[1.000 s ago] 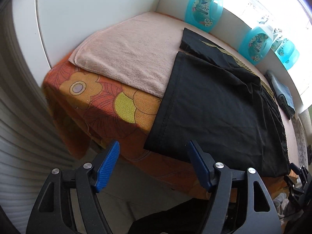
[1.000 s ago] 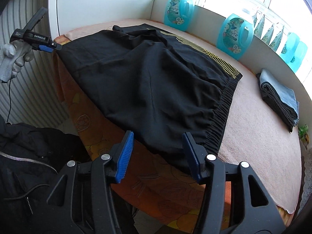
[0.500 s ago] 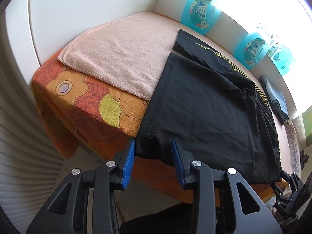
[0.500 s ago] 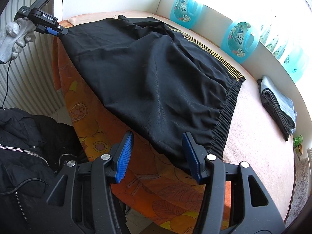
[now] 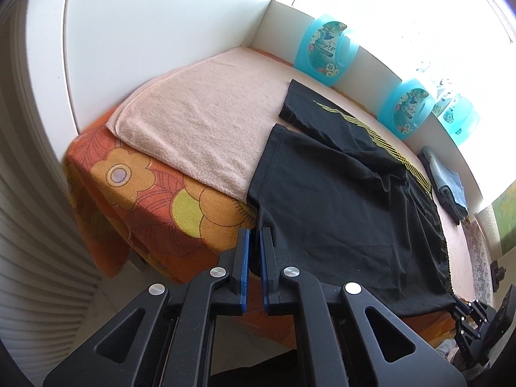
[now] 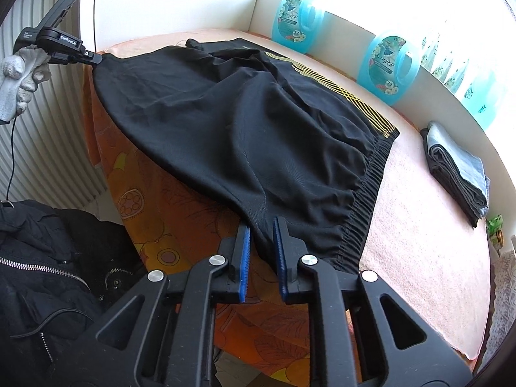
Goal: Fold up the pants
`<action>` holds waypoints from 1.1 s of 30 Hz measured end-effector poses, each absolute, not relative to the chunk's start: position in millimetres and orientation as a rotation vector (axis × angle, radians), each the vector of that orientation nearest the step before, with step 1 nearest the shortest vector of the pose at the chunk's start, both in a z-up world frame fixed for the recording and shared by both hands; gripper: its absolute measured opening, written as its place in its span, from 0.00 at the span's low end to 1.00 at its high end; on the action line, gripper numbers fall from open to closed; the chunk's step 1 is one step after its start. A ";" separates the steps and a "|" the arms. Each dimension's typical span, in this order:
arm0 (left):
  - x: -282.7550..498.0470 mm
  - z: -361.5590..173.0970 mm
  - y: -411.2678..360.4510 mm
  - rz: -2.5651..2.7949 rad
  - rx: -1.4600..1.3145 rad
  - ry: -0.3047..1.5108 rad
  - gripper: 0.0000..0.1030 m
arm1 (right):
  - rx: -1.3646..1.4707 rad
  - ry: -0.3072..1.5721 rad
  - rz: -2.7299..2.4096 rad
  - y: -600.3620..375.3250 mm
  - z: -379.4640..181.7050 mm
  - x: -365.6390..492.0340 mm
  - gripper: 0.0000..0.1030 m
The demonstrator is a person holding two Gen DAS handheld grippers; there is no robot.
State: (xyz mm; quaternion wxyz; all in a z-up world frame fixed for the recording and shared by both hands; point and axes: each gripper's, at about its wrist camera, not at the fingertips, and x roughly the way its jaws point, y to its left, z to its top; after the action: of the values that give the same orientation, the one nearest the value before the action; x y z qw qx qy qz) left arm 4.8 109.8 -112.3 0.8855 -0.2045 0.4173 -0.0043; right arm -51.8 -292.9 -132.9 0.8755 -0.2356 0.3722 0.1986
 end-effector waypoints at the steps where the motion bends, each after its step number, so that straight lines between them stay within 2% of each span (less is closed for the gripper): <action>1: 5.8 -109.2 109.9 -0.009 -0.420 0.855 0.04 | -0.487 0.769 0.405 -293.3 -129.9 -50.0 0.10; 13: 40.1 -82.6 111.1 -0.047 -0.387 0.759 0.02 | -0.482 0.696 0.273 -290.9 -99.0 -7.3 0.05; 26: 75.1 -99.0 112.4 -0.080 -0.223 0.840 0.04 | -0.450 0.786 0.237 -300.2 -118.1 44.9 0.05; 29: 70.4 -100.0 121.4 -0.128 -0.218 0.860 0.12 | -0.410 0.816 0.273 -306.6 -122.5 45.6 0.05; 31: 65.4 -102.9 122.2 -0.164 -0.200 0.884 0.25 | -0.364 0.836 0.295 -314.6 -123.2 45.9 0.05; 32: 63.0 -104.7 121.7 -0.174 -0.195 0.885 0.36 | -0.339 0.843 0.310 -319.1 -123.2 45.5 0.06; 33: 61.4 -106.5 120.4 -0.179 -0.189 0.884 0.40 | -0.317 0.851 0.316 -323.6 -123.0 45.6 0.07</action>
State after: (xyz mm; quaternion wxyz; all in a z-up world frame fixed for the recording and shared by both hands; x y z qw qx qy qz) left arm 61.4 120.4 -106.5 0.8957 -0.0912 0.4265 -0.0865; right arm 45.6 -323.6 -123.0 0.8867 -0.1524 0.4091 0.1519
